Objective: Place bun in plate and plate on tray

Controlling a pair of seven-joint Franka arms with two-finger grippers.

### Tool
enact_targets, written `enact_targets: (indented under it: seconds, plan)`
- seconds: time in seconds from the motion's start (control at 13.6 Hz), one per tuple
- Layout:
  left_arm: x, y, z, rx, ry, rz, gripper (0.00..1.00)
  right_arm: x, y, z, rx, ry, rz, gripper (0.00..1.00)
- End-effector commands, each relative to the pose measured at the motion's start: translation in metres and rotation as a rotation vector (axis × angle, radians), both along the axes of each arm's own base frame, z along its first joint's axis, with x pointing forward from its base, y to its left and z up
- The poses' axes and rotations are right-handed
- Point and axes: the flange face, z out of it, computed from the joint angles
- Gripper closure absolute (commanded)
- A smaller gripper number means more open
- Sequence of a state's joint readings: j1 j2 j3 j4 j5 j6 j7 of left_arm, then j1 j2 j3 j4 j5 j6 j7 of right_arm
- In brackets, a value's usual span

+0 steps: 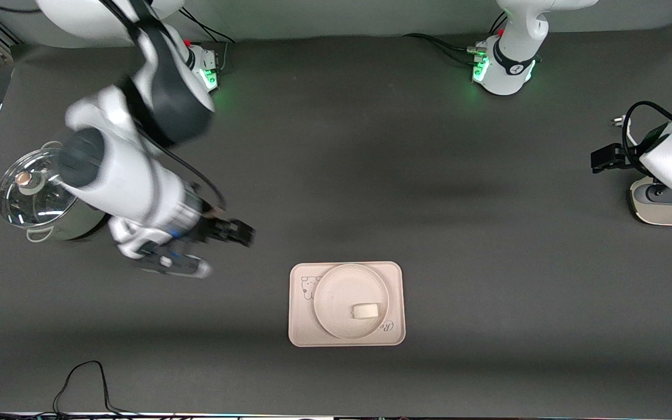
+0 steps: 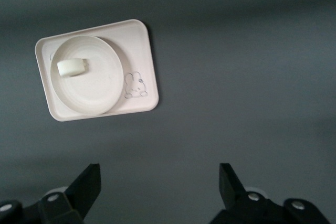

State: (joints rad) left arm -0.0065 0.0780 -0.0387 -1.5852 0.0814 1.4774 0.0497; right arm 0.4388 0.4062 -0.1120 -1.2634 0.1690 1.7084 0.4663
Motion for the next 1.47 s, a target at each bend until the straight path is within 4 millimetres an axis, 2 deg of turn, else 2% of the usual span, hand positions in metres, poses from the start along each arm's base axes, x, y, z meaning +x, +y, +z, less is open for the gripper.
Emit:
enact_targets:
  seconds: [0.0, 0.22, 0.44, 0.52, 0.66, 0.88, 1.4]
  plan:
    - [-0.001, -0.007, 0.006, -0.005, 0.009, 0.011, 0.00, -0.052, -0.087, 0.043, -0.002, 0.011, 0.112, 0.00]
    - [-0.001, -0.007, 0.005, 0.000, 0.009, 0.034, 0.00, -0.070, -0.181, 0.066, -0.046, 0.069, 0.159, 0.00]
    - [-0.004, -0.007, 0.009, 0.000, 0.001, 0.038, 0.00, -0.075, -0.236, 0.074, -0.076, 0.057, 0.165, 0.00]
    - [-0.005, -0.008, 0.011, 0.001, -0.006, 0.040, 0.00, -0.075, -0.245, 0.075, -0.078, 0.056, 0.157, 0.00]
    - [-0.023, -0.005, 0.034, 0.003, -0.044, 0.062, 0.00, -0.075, -0.263, 0.072, -0.078, 0.054, 0.126, 0.00]
    - [-0.045, 0.001, 0.041, 0.006, -0.076, 0.090, 0.00, -0.072, -0.266, 0.067, -0.103, 0.049, 0.123, 0.00]
    - [-0.043, 0.005, 0.055, 0.004, -0.106, 0.104, 0.00, -0.072, -0.271, 0.065, -0.125, 0.053, 0.121, 0.00]
